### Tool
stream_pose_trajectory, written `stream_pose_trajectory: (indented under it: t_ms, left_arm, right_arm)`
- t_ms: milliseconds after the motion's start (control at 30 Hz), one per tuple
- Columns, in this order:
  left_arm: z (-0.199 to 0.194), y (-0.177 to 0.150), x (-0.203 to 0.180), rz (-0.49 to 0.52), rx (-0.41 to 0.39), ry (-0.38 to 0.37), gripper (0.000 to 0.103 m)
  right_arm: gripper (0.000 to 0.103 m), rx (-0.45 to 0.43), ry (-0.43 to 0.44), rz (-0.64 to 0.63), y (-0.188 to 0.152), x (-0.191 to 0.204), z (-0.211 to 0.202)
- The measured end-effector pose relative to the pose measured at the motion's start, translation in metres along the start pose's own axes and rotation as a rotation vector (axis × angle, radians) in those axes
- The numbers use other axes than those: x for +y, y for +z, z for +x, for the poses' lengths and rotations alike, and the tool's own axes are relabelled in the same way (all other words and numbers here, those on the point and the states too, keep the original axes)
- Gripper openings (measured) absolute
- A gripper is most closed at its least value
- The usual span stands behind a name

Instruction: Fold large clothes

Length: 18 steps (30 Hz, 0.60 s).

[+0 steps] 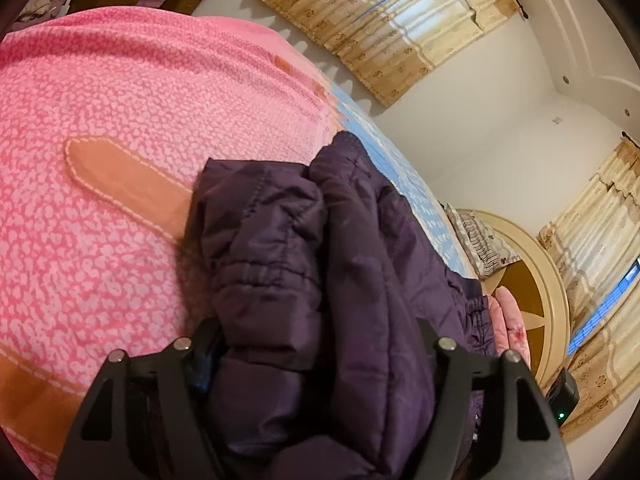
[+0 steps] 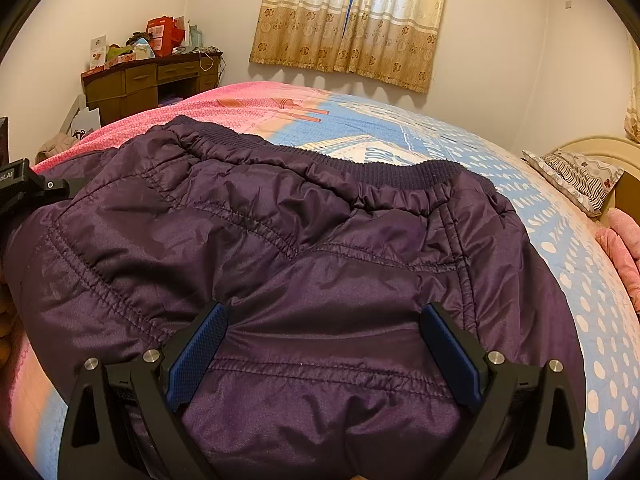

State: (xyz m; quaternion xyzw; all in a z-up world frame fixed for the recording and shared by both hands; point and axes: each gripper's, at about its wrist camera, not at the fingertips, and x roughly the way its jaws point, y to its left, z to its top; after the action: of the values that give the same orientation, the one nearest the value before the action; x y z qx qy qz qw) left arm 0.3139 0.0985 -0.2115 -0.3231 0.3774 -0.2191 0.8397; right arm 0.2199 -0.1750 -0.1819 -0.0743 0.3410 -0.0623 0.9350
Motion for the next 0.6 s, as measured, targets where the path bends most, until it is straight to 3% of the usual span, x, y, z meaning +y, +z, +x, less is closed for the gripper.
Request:
stream_pose_trajectory:
  t_ms: [67, 167, 367, 600]
  left_arm:
    - [-0.001, 0.000, -0.001, 0.011, -0.004, -0.016, 0.055]
    - [-0.005, 0.000, 0.001, -0.002, -0.001, -0.066, 0.038]
    - [-0.021, 0.002, -0.017, 0.038, -0.057, -0.131, 0.029]
    - [-0.043, 0.009, -0.087, 0.259, -0.140, -0.145, 0.027]
  right_arm:
    - [0.097, -0.001, 0.001, 0.001, 0.000, 0.000, 0.000]
    - [0.097, -0.001, 0.000, 0.000, 0.000, 0.000, 0.000]
    - [0.097, -0.001, 0.002, 0.003, 0.000, -0.001, -0.001]
    - [0.097, -0.053, 0.087, 0.097, 0.002, -0.020, -0.020]
